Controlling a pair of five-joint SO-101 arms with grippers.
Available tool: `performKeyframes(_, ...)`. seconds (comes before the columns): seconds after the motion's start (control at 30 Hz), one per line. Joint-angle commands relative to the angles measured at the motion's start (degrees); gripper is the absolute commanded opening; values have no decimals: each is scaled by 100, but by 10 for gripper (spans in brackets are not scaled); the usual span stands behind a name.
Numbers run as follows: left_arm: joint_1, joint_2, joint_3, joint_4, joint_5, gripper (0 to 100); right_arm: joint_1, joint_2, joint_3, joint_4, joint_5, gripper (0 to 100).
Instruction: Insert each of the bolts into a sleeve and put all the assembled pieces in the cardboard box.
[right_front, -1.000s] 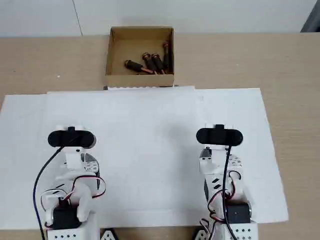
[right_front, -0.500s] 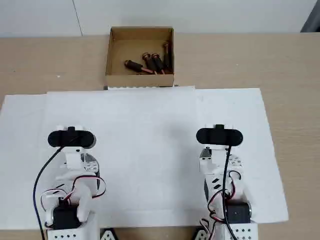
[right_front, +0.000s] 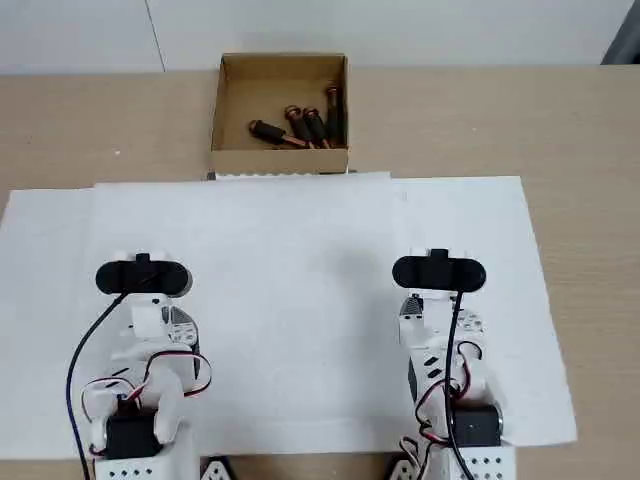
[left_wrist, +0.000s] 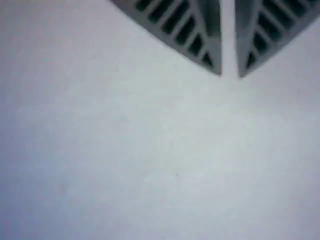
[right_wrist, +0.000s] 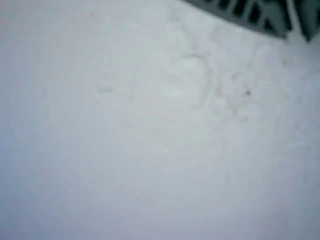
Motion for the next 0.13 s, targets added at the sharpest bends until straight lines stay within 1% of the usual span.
performKeyframes(0.0, -18, -62, -13, -9, 18, 6, 31, -84, 88, 4, 0, 4)
performKeyframes(0.1, -18, -62, -13, -9, 18, 6, 31, -84, 88, 4, 0, 4)
